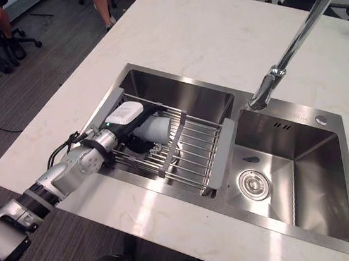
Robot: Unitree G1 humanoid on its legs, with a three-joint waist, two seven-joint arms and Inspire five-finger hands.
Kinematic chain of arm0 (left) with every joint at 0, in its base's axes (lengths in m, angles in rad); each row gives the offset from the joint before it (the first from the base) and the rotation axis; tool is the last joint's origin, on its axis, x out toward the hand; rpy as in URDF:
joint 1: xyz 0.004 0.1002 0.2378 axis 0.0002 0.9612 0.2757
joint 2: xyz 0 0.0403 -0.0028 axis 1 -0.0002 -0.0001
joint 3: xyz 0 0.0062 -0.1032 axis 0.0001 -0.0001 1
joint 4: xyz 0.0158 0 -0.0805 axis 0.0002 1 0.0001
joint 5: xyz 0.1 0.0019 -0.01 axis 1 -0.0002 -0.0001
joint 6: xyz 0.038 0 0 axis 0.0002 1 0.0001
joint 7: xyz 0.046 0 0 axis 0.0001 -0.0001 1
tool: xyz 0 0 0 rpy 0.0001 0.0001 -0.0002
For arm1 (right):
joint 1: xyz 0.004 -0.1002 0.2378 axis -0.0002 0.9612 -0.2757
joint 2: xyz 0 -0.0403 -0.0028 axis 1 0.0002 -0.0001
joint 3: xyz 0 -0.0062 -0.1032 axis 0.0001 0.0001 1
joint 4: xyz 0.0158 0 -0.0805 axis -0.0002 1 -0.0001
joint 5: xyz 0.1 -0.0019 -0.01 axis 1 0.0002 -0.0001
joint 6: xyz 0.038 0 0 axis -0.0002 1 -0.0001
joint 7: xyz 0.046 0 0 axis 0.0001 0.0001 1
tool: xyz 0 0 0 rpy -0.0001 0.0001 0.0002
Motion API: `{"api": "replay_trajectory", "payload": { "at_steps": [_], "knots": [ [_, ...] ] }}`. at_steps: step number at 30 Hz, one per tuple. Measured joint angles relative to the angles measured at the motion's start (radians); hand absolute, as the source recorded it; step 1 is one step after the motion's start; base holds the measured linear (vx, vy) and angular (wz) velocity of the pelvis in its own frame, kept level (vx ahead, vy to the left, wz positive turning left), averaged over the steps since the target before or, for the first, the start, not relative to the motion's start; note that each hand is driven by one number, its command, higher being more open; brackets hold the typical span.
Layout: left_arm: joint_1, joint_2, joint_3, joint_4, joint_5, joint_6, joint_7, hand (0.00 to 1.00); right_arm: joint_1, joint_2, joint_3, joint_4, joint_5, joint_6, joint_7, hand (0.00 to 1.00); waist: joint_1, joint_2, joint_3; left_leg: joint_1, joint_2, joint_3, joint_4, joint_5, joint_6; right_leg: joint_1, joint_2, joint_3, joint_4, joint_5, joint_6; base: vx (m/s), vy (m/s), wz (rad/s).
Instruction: Walk over to the sink, pick up the cup, carry it to the dishwasher, place the cup inside the dishwasher, then close the dishwasher door
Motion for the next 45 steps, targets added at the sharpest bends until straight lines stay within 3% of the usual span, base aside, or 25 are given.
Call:
{"api": "replay_trajectory", "payload": {
  "at_steps": [5,13,19,21,24,29,34,37,40,41,42,45],
  "knots": [
    [-0.044,0.022,-0.002,0.010,0.021,-0.004,-0.003,0.30,-0.027,0.001,0.001,-0.020,0.004,-0.002,0.001,0.90,-0.023,0.005,0.024,0.000,0.000,0.009,0.000,-0.002,-0.002,-0.005,-0.001,0.009,0.000,0.001,0.000,-0.01,0.001,-0.06],
    [-0.005,0.005,0.032,-0.027,-0.063,0.005,-0.001,0.30,-0.025,0.002,0.003,-0.020,0.004,-0.003,0.000,0.90,-0.023,0.005,0.024,0.007,0.001,0.011,0.000,-0.002,-0.003,0.002,-0.001,0.011,-0.002,0.001,0.000,0.00,0.000,0.00],
    [0.273,-0.146,0.196,-0.299,-0.218,0.011,0.071,0.30,-0.015,0.010,0.004,-0.019,0.004,-0.003,-0.003,0.90,-0.008,0.005,0.024,0.026,0.004,0.012,0.000,-0.002,-0.003,0.019,0.000,0.013,0.003,0.001,0.000,-0.02,-0.002,-0.01],
    [0.380,-0.238,0.254,-0.410,-0.294,0.011,0.106,0.30,-0.006,0.017,-0.001,-0.020,0.004,-0.003,-0.009,0.90,0.009,0.004,0.024,0.027,0.010,0.015,0.000,-0.002,-0.003,0.013,0.004,0.022,0.015,0.001,0.000,-0.08,0.003,-0.05],
    [0.499,-0.298,0.304,-0.534,-0.403,0.003,0.158,0.30,0.018,0.031,-0.019,-0.036,0.005,-0.004,-0.020,0.90,0.032,0.003,0.020,0.034,0.015,0.030,-0.001,-0.002,-0.003,0.006,0.008,0.041,0.021,0.005,-0.002,-0.07,0.012,-0.15],
    [0.604,-0.344,0.366,-0.610,-0.531,-0.015,0.198,0.30,0.037,0.032,-0.019,-0.038,0.006,-0.005,-0.037,0.90,0.035,-0.008,0.005,0.042,0.019,0.048,0.000,-0.002,-0.002,0.005,0.011,0.063,0.020,0.014,-0.001,-0.03,0.008,-0.12],
    [0.696,-0.386,0.354,-0.655,-0.597,-0.018,0.198,0.30,0.038,0.047,-0.022,-0.073,0.017,-0.007,-0.066,0.90,0.044,-0.028,-0.020,0.054,0.030,0.113,0.005,-0.008,0.000,-0.027,0.017,0.135,0.044,0.030,0.002,-0.01,0.016,-0.41],
    [0.713,-0.408,0.328,-0.680,-0.607,-0.019,0.199,0.30,0.042,0.070,-0.022,-0.144,0.018,-0.006,-0.095,0.90,0.061,-0.042,-0.011,0.018,0.054,0.164,0.103,-0.054,0.009,-0.094,0.028,0.186,0.130,0.040,0.019,-0.12,0.018,-0.60],
    [0.715,-0.420,0.313,-0.717,-0.607,-0.033,0.219,0.30,0.039,0.090,-0.023,-0.209,0.024,-0.009,-0.123,0.90,0.075,-0.062,-0.006,-0.061,0.073,0.204,0.245,-0.133,0.029,-0.157,0.016,0.157,0.154,0.059,0.029,-0.20,0.029,-0.50],
    [0.716,-0.437,0.312,-0.718,-0.607,-0.036,0.220,0.30,0.032,0.085,-0.032,-0.210,0.032,-0.010,-0.130,0.90,0.078,-0.044,-0.010,-0.083,0.093,0.212,0.255,-0.131,0.048,-0.162,0.020,0.151,0.137,0.079,0.038,-0.24,0.055,-0.52],
    [0.717,-0.451,0.318,-0.718,-0.607,-0.043,0.221,0.30,0.016,0.094,-0.043,-0.209,0.044,-0.006,-0.144,0.90,0.086,-0.038,0.007,-0.085,0.104,0.225,0.266,-0.126,0.059,-0.206,0.006,0.096,0.309,0.008,0.018,-0.18,0.047,-0.23],
    [0.802,-0.469,0.332,-0.715,-0.607,-0.046,0.238,0.30,0.059,0.099,-0.039,-0.207,0.046,-0.004,-0.148,0.90,0.106,-0.043,-0.007,-0.069,0.098,0.235,0.271,-0.113,0.077,-0.176,-0.018,0.045,0.683,-0.117,0.044,-0.17,-0.024,-0.06]
  ]
}}
